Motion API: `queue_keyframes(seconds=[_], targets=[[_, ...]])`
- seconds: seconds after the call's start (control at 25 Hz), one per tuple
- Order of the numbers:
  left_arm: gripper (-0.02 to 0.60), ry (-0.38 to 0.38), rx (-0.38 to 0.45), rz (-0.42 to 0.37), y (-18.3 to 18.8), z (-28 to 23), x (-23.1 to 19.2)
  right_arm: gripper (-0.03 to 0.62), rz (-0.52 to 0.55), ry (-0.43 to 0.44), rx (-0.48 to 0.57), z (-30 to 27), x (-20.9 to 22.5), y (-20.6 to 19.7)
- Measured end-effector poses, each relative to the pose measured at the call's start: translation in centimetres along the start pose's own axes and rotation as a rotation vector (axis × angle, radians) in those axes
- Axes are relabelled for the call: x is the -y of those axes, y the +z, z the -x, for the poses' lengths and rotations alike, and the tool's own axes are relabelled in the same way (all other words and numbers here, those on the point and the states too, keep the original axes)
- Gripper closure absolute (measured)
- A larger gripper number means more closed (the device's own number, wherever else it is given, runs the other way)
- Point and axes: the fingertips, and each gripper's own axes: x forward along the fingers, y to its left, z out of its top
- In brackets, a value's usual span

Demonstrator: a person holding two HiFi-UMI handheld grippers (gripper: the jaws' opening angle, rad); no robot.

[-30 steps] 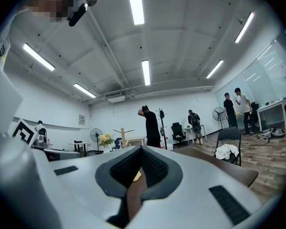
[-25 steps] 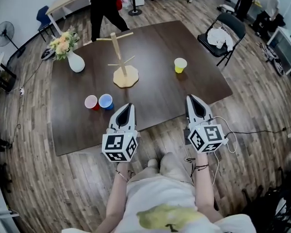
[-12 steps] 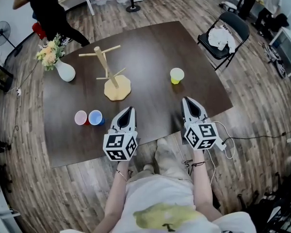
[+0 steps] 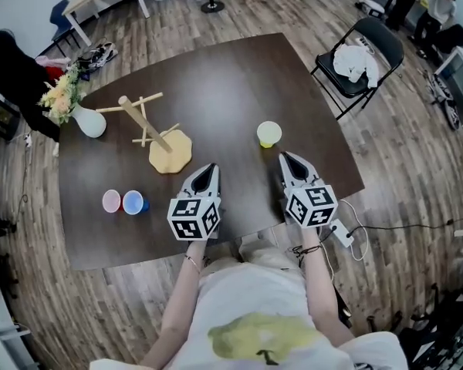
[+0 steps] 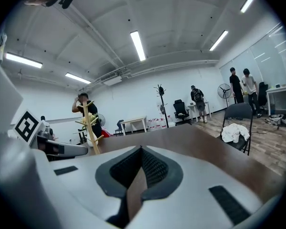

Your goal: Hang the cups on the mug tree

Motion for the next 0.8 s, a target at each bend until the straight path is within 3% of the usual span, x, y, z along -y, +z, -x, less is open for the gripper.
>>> queue_keyframes(seconds=[0.48, 0.56, 0.8], targets=[[0.565, -0.011, -0.115, 0.055, -2.7, -5.5, 1.7, 0.567, 0.042, 0.011, -0.147, -4.2, 3.7, -4.9], [0.565, -0.014, -0.138, 0.065, -3.2, -6.1, 2.0, 0.471, 0.05, 0.014, -0.179, -4.8, 3.9, -5.5], [0.565, -0.012, -0.178, 0.093, -4.1, -7.3, 1.7, 0.383, 0.109, 0.008, -0.238, -7.3, 4.3, -6.8]])
